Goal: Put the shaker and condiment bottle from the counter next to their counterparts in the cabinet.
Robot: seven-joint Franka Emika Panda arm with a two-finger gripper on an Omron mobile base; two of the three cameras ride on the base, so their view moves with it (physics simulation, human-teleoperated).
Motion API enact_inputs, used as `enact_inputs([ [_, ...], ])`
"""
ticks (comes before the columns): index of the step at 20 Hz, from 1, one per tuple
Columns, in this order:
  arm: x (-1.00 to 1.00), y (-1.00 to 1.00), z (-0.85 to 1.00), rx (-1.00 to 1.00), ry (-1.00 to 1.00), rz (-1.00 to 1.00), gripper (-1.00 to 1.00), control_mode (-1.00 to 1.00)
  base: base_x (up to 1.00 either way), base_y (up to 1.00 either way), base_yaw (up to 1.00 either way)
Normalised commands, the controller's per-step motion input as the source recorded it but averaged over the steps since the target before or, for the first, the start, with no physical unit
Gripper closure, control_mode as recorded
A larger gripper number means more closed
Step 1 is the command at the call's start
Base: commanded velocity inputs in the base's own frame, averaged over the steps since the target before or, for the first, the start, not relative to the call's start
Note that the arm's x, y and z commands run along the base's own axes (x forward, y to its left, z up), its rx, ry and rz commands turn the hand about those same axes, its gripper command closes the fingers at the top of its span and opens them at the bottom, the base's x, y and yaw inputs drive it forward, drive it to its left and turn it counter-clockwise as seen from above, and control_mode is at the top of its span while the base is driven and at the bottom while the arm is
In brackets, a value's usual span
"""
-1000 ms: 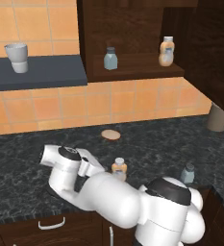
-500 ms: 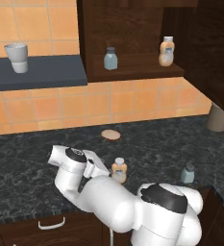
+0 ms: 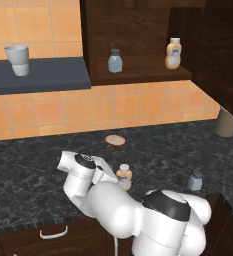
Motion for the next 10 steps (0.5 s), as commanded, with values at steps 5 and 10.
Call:
enact_inputs([
  [5,0.0,-0.19,-0.18,0.04,0.0,-0.03,-1.0,-1.0,0.0,0.0,0.0],
  [10,0.0,-0.16,-0.08,0.05,0.0,-0.05,1.0,-1.0,0.0,0.0,0.0],
])
